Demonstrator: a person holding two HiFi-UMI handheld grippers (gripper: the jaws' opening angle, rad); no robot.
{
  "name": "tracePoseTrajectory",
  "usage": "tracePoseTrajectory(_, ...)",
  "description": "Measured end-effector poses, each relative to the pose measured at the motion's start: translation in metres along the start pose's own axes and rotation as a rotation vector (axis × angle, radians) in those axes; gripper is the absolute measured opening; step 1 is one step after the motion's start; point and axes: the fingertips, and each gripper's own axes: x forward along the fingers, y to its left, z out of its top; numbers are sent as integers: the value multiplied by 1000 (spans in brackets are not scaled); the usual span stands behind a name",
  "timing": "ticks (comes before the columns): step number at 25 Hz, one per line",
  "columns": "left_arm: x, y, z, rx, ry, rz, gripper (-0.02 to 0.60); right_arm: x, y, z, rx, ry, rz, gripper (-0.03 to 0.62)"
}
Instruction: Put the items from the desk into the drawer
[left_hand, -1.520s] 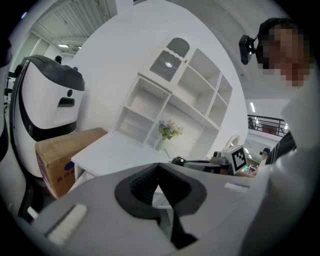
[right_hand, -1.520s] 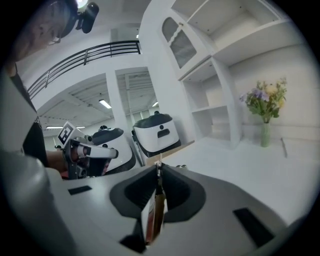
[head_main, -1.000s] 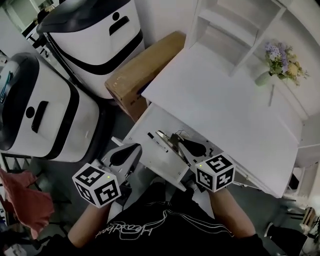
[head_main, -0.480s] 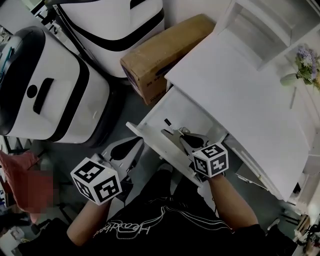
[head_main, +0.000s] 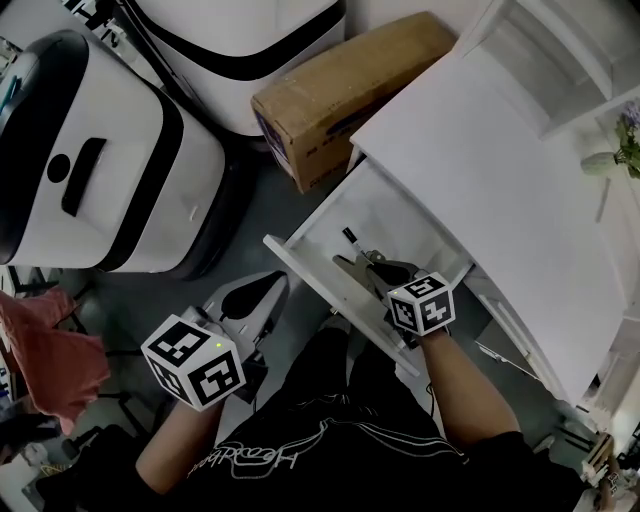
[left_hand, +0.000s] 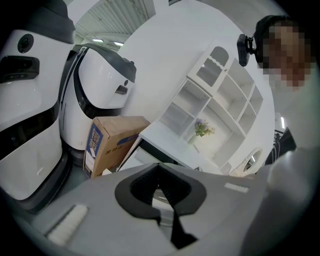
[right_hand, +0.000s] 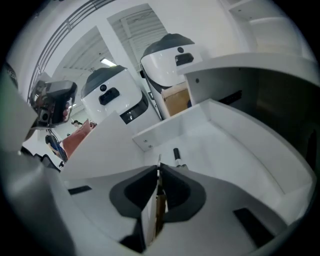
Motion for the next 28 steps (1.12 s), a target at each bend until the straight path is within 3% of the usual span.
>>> tracePoseTrajectory(12,-8,9,-16,-29,-9,44,9,26,-14,-26,-53,121,4,26)
tracePoseTrajectory(13,-8,7,-18,-28,-7,44,9,25,-13,-26,-46,118,9,49)
tracePoseTrajectory(14,-8,4,-20,-25,-5,43,9,24,-13,-25,-34,108,14,116)
tracePoseTrajectory(15,-8,0,-21,-20,-3,41,9,21,-14,-23,-21,90,14,162)
tracePoseTrajectory(19,-8,-24,-22,9,-6,31,9,-12,-15,-5,15,-28,-1,198)
tracePoseTrajectory(22,-9,-52,-22,28,-23,17,9,-59,-7,12,27,-154,8,198)
tracePoseTrajectory(25,-9,-86,-23,64,-38,-15,9,-119,22,32,16,-307,91,196)
tracePoseTrajectory(28,-9,-124,-26,96,-49,-45,9,-191,65,50,-56,-446,177,131)
